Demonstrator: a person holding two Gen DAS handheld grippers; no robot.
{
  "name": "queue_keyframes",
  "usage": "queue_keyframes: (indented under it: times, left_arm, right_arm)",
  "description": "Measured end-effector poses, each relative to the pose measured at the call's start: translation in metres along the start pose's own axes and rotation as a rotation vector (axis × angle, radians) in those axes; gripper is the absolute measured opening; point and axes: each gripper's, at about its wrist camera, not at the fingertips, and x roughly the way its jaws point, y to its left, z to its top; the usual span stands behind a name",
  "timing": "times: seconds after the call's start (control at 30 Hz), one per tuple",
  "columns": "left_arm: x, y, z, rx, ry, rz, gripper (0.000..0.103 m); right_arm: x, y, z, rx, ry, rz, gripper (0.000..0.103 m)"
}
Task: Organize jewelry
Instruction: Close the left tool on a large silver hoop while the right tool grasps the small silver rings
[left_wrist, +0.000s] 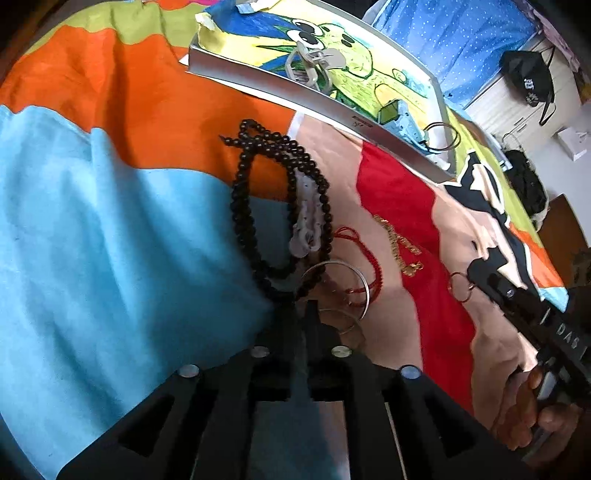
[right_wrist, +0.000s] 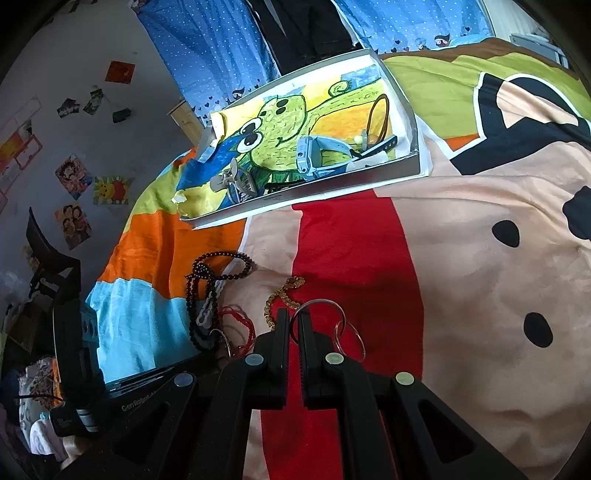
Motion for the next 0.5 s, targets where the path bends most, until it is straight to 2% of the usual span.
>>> queue_keyframes:
  times: [0.03, 0.1, 0.2, 0.43, 0.47, 0.5]
  left_arm:
    - [0.001, -0.001, 0.001, -0.001, 0.001, -0.027, 0.023]
    - [0.0, -0.005, 0.001, 0.012, -0.001, -0.066, 0.038]
    - [0.001, -0.017, -0.003, 0.081, -0.002, -0.054, 0.049]
    - [0.01, -0.033, -0.012, 0.211, 0.01, 0.029, 0.05]
    - [0.011, -0.036, -0.013, 0.226, 0.013, 0.044, 0.048]
    - [0.012, -0.037, -0.015, 0.237, 0.015, 0.055, 0.041]
  right_arm:
    - [0.001, 0.0, 0.0, 0.0, 0.002, 0.001, 0.005]
    - [0.001, 0.0, 0.0, 0.0, 0.003, -0.001, 0.005]
    - [0.001, -0.003, 0.001, 0.006, 0.001, -0.003, 0.005]
    - [-0.003, -0.015, 0.007, 0.053, -0.02, 0.002, 0.005]
    - [-0.003, -0.015, 0.007, 0.057, -0.02, 0.001, 0.005]
    - [-0.003, -0.015, 0.007, 0.058, -0.02, 0.001, 0.005]
